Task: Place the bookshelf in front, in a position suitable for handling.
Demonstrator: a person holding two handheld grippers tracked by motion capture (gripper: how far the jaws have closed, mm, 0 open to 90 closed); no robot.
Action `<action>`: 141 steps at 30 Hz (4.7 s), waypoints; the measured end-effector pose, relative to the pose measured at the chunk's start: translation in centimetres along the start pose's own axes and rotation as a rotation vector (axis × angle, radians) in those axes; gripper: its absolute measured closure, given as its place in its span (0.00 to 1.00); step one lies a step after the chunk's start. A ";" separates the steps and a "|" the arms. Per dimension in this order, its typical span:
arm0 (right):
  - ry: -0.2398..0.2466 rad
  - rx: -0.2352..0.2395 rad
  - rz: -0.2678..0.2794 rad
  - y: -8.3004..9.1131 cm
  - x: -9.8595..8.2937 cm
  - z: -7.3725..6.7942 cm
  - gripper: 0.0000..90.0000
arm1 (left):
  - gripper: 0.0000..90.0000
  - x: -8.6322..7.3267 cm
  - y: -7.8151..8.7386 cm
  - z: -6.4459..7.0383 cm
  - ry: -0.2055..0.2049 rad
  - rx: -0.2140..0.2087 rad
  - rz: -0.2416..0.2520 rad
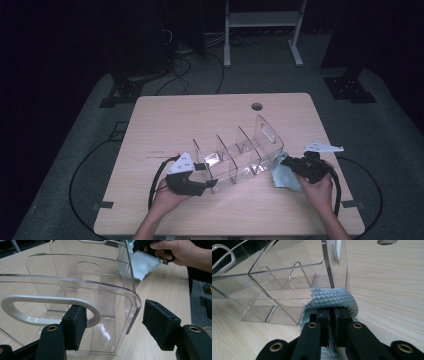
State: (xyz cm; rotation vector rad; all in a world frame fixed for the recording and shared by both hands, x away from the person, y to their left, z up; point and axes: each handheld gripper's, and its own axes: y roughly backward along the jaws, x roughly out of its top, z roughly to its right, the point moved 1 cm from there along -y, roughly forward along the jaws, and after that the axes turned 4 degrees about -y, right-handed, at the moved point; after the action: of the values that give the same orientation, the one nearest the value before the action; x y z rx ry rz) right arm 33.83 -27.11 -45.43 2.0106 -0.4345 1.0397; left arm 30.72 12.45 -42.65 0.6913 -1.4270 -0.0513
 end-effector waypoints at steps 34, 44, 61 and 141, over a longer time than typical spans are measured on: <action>0.014 0.011 0.079 1.4 2.7 0.4 0.94 | 0.53 -0.5 0.6 1.8 -0.025 0.038 0.023; -0.019 -0.010 -0.007 -1.1 -0.7 1.1 0.94 | 0.53 -0.6 0.9 2.0 -0.026 0.031 0.017; 0.012 -0.035 -0.006 -1.1 -0.4 0.6 0.94 | 0.53 -0.5 0.8 2.0 -0.023 0.020 0.018; -0.006 -0.031 -0.034 -0.5 -0.8 1.2 0.94 | 0.52 -1.4 0.8 -4.4 0.113 0.257 0.023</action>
State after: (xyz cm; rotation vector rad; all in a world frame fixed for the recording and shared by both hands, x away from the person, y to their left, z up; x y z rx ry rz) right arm 34.29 -27.84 -46.68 1.9870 -0.4160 1.0007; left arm 34.22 15.52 -43.48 0.8746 -1.3451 0.1901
